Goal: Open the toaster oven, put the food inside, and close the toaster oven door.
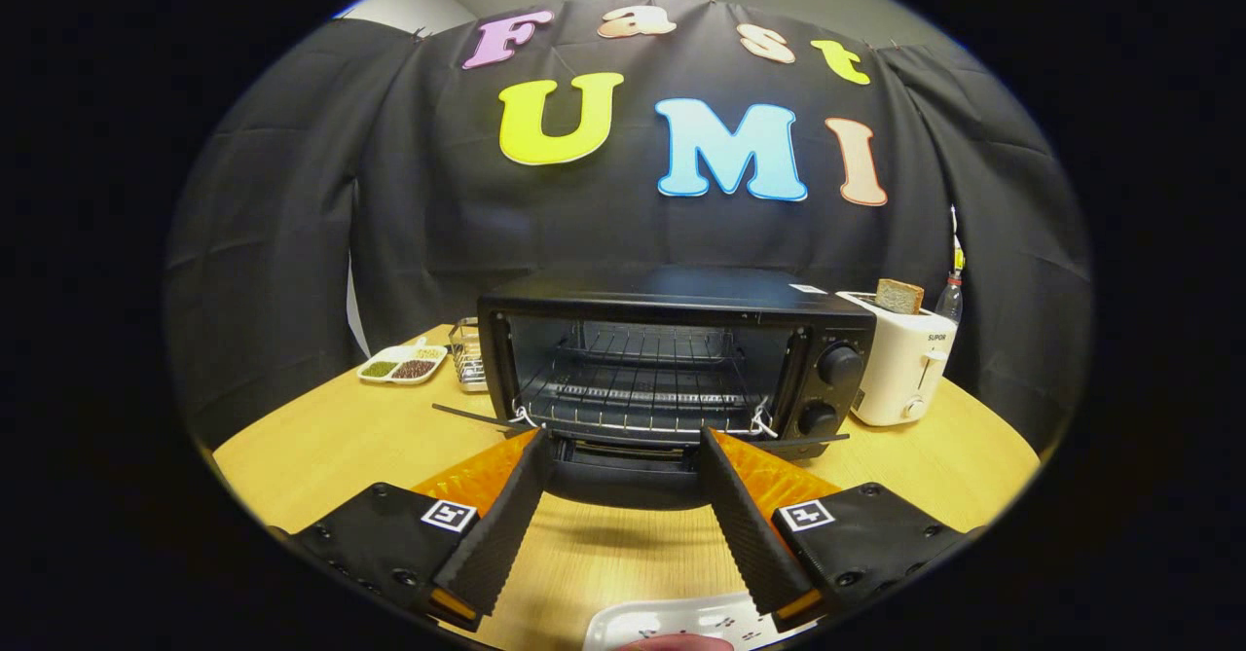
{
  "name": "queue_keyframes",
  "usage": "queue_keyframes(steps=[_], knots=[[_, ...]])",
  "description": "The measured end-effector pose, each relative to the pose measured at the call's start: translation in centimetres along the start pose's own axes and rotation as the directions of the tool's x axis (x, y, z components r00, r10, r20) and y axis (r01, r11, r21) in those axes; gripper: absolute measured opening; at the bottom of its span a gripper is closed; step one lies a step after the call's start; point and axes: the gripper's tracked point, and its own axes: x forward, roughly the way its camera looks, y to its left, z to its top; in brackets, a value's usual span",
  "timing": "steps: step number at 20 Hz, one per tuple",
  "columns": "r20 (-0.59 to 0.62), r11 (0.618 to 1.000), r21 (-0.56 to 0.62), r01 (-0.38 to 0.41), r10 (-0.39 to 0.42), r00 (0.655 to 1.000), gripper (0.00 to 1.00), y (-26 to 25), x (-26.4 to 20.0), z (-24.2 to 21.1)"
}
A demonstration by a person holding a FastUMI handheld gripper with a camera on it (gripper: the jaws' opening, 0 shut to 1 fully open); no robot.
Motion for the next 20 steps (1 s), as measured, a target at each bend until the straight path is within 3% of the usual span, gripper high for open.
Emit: queue_keyframes(steps=[3, 10, 20], knots=[[-0.045, 0.999, -0.039, -0.006, 0.004, 0.999, 0.97, 0.1, -0.8, -1.8], [-0.196, 0.996, 0.067, -0.058, 0.07, 0.978, 0.97, 0.9, -2.1, -5.1], [-0.238, 0.974, 0.212, -0.079, 0.13, 0.963, 0.97, -2.8, -9.3, -3.9]])
